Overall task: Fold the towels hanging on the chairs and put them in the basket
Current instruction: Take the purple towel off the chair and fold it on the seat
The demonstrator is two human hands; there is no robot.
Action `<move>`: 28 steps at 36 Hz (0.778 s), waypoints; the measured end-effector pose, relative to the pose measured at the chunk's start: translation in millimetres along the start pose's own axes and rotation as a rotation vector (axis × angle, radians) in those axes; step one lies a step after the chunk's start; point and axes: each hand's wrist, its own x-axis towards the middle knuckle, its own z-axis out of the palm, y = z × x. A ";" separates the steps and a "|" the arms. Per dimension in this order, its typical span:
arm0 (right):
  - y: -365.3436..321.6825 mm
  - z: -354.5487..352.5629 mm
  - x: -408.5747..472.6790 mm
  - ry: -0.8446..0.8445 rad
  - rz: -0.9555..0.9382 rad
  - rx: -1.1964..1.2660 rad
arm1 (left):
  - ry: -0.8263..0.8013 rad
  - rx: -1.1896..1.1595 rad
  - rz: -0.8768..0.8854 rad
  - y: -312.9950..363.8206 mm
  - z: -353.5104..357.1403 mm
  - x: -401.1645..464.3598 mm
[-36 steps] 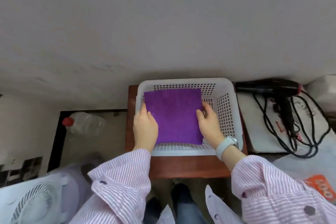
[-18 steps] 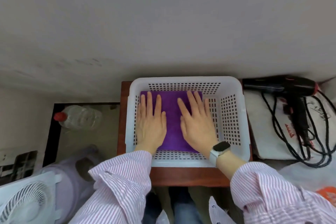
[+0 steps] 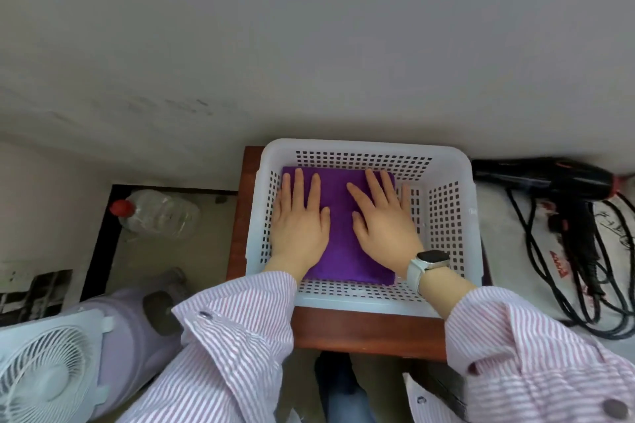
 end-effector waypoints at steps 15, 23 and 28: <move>-150.1 -51.9 -99.7 0.150 -0.275 0.245 | 0.409 -0.255 -0.195 -61.1 -116.0 -174.4; -292.0 -19.2 -259.3 -0.037 -0.572 0.224 | 0.574 -0.220 -0.528 -136.2 -136.9 -431.6; -383.3 20.1 -387.0 -0.222 -0.832 0.187 | 0.682 -0.253 -0.841 -166.1 -122.0 -632.7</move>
